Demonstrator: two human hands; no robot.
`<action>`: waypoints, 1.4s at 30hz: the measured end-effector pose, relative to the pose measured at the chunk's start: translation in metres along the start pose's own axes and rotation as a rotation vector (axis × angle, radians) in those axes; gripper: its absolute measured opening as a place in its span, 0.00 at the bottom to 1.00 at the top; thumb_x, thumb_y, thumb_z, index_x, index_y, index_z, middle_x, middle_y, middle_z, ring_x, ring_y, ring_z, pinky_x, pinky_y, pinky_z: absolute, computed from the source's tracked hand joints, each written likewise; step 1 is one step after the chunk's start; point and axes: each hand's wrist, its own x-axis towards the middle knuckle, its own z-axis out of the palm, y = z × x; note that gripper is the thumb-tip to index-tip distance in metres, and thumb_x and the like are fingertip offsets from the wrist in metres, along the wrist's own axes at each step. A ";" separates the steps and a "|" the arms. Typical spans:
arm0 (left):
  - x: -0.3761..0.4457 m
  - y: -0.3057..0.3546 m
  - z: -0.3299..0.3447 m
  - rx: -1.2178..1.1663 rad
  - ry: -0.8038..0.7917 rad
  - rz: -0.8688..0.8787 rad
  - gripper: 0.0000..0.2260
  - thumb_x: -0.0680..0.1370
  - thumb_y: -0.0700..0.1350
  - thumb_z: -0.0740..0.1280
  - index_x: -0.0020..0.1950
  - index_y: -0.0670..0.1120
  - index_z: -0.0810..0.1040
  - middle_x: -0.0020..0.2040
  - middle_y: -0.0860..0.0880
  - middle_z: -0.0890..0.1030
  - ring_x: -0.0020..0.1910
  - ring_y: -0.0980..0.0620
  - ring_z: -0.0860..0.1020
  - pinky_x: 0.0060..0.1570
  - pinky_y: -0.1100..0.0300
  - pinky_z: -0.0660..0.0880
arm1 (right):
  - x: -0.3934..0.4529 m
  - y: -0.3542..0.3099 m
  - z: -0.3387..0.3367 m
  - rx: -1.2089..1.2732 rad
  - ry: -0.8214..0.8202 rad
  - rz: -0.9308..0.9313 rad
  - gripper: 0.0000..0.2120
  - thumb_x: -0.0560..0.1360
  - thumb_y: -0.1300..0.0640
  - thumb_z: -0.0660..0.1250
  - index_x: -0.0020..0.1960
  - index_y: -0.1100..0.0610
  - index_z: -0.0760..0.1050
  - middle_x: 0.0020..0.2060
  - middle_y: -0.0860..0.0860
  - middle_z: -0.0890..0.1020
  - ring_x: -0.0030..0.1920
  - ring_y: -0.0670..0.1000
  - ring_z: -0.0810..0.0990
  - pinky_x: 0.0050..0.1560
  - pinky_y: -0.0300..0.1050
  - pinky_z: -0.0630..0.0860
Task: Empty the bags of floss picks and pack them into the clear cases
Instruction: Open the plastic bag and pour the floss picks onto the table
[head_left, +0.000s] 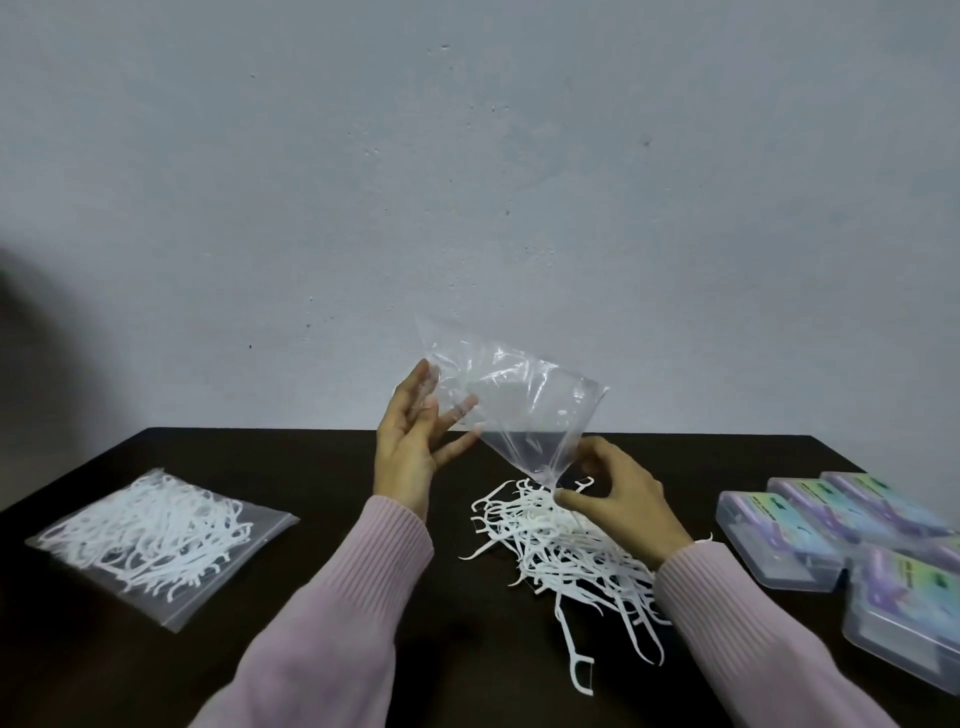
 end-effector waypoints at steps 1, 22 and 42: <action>0.000 0.000 0.000 -0.010 0.008 -0.004 0.14 0.81 0.39 0.56 0.62 0.53 0.73 0.63 0.53 0.75 0.51 0.48 0.82 0.44 0.56 0.81 | 0.000 -0.004 0.000 0.142 -0.021 0.002 0.21 0.69 0.46 0.71 0.58 0.45 0.69 0.56 0.42 0.75 0.59 0.45 0.72 0.66 0.51 0.64; -0.010 0.038 -0.050 0.030 0.338 -0.072 0.09 0.76 0.34 0.65 0.51 0.44 0.81 0.53 0.46 0.82 0.54 0.51 0.79 0.57 0.56 0.75 | 0.002 -0.050 0.013 0.495 -0.024 0.036 0.06 0.75 0.54 0.66 0.46 0.55 0.79 0.46 0.50 0.83 0.50 0.48 0.80 0.54 0.42 0.74; -0.028 0.130 -0.189 0.603 0.025 -0.408 0.08 0.75 0.37 0.66 0.50 0.48 0.82 0.57 0.48 0.79 0.47 0.50 0.76 0.39 0.61 0.75 | -0.002 -0.125 0.087 0.487 -0.264 -0.086 0.11 0.76 0.63 0.64 0.57 0.56 0.77 0.56 0.52 0.79 0.54 0.47 0.78 0.55 0.38 0.75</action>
